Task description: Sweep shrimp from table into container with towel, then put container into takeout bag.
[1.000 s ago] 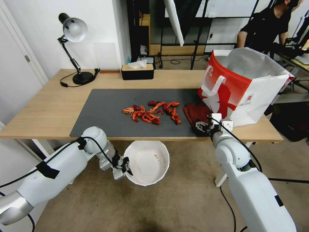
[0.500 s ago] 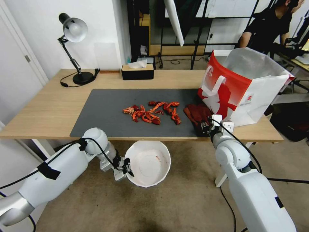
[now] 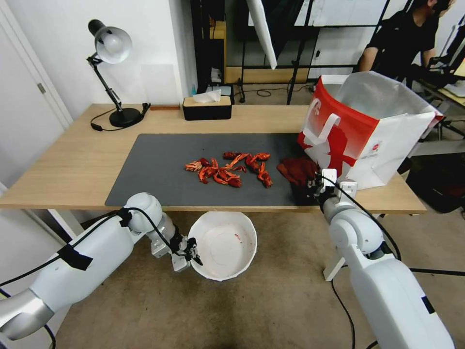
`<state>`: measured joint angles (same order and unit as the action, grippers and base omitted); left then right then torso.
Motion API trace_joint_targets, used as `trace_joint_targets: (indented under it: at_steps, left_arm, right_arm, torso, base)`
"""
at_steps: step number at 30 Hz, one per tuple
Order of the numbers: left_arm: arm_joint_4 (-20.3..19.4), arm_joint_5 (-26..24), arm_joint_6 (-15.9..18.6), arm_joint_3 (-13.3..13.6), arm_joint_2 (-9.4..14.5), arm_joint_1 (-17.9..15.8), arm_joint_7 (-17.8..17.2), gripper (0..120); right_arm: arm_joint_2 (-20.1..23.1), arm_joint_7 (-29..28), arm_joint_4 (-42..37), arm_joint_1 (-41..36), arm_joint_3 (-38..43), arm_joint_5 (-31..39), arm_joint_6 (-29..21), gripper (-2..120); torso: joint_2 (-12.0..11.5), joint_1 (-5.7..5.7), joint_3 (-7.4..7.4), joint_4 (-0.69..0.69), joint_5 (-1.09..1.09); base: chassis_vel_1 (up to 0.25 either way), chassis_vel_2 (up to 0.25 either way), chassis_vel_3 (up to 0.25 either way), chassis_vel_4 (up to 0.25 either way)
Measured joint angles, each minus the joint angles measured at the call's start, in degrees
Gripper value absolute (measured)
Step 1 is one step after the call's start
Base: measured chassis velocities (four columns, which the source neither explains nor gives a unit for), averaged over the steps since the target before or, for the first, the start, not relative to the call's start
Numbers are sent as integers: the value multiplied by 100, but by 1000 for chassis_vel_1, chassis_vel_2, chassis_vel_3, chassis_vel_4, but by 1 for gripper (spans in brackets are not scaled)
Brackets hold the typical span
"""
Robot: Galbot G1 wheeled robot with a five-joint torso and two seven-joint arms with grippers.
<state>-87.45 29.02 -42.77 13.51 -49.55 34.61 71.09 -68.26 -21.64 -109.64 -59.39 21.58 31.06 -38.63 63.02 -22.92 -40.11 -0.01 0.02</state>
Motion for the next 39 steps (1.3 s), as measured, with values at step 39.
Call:
trace_joint_targets:
  at_steps: [39]
  left_arm:
    - [1038, 36, -125, 1117, -1085, -1029, 29, 0]
  right_arm:
    - [892, 3612, 2181, 1545, -391, -472, 2928, 5]
  torso:
    - [0, 2, 0, 3, -2]
  base:
    - [0, 0, 0, 0]
